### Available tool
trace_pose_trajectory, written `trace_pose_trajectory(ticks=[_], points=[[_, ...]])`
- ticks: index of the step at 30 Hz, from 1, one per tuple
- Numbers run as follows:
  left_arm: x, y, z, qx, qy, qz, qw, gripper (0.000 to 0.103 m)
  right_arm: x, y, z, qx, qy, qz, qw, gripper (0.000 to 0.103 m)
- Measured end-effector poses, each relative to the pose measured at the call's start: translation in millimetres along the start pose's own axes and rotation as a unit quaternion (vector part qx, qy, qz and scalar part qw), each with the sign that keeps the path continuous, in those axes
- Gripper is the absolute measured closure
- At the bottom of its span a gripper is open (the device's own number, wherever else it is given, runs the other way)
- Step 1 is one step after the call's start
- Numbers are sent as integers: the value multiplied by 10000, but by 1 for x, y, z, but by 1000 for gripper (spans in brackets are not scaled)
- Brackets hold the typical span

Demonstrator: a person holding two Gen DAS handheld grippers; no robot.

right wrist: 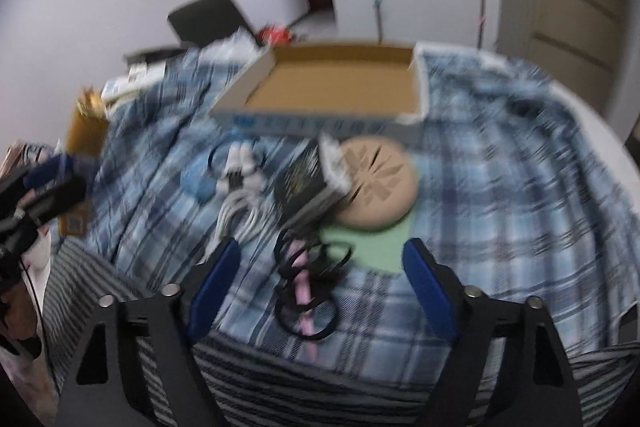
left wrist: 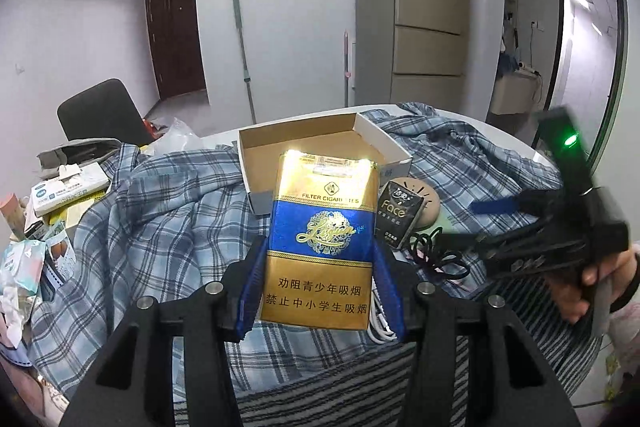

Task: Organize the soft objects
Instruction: 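Lift the cigarette pack with the left gripper while the right gripper grasps the black coiled cable, then carry both items into the cardboard box and open both grippers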

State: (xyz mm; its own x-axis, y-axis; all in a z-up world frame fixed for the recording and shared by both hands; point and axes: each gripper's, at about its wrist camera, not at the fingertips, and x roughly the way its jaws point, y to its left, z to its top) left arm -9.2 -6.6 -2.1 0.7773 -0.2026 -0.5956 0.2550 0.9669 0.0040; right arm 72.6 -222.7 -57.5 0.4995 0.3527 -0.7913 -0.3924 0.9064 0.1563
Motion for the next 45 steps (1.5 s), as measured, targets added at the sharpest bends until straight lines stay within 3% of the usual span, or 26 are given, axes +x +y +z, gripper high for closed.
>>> trace_pose_trajectory(ticks=[5, 7, 10, 14, 17, 28, 34, 41, 45], points=[[3, -1, -5, 37, 21, -38, 10000, 50, 25, 8, -5, -217, 335, -15, 9992, 40], [6, 1, -7, 30, 37, -24, 10000, 50, 32, 10, -6, -262, 429, -23, 9987, 56], [12, 5, -9, -65, 100, -22, 9999, 50, 37, 11, -9, -288, 532, 55, 9982, 67], [9, 7, -9, -50, 21, 53, 10000, 50, 37, 12, -11, -315, 511, -50, 9982, 78], [3, 6, -8, -27, -80, 132, 9999, 50, 29, 10, -10, -306, 335, -20, 9990, 94], [-22, 0, 12, -47, -430, 189, 9989, 50, -36, 21, 2, -687, -843, -209, 9939, 95], [-39, -6, 48, -103, -1004, 312, 9944, 50, -85, 25, 36, -626, -1605, -216, 9848, 95], [-59, -12, 107, -337, -2182, 737, 9725, 50, -129, 30, 92, -498, -2694, -398, 9609, 95], [-54, -4, 141, -633, -2388, 666, 9667, 50, -137, 28, 124, -253, -3103, -581, 9485, 95]])
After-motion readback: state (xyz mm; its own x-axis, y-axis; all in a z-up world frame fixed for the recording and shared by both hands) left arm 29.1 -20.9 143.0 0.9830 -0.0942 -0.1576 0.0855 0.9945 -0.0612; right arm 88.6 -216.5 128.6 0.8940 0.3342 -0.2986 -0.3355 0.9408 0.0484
